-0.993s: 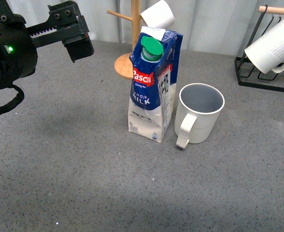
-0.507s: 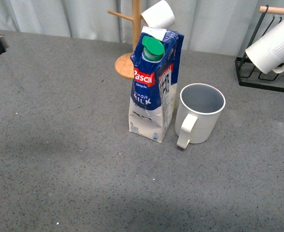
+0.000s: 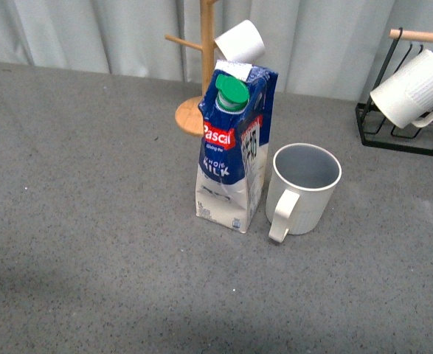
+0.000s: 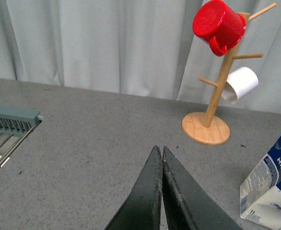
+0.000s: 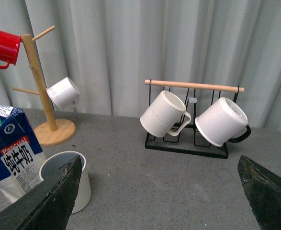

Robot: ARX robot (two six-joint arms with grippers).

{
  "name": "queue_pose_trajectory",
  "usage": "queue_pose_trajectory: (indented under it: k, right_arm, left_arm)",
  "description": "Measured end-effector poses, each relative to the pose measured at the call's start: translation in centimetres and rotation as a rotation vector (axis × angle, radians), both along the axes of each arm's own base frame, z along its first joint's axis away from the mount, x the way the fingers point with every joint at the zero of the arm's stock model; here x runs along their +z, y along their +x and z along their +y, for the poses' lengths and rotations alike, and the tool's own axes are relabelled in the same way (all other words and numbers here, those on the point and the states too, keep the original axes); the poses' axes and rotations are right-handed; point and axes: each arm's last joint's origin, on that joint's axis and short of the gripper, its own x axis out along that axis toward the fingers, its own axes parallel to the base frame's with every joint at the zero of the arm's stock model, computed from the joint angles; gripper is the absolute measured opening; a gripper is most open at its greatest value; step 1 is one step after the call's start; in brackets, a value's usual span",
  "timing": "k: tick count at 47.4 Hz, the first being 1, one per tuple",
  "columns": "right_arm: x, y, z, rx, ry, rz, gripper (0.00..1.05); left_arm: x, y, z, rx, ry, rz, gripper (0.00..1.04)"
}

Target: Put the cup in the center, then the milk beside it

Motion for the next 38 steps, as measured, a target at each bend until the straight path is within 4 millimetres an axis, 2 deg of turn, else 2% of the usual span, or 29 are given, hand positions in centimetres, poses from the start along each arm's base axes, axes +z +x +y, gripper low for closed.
queue_pose_trajectory:
  k: [13, 21, 38]
  right_arm:
    - [0.0, 0.0, 0.0, 0.000, 0.000, 0.000, 0.95]
    - [0.0, 0.0, 0.0, 0.000, 0.000, 0.000, 0.95]
    - [0.0, 0.0, 0.0, 0.000, 0.000, 0.000, 0.95]
  left_arm:
    - [0.1, -2.0, 1.3, 0.002, 0.000, 0.000, 0.04]
    - [0.3, -3.3, 1.4, 0.002, 0.000, -0.009, 0.04]
    - [0.9, -4.8, 1.4, 0.001, 0.000, -0.027, 0.04]
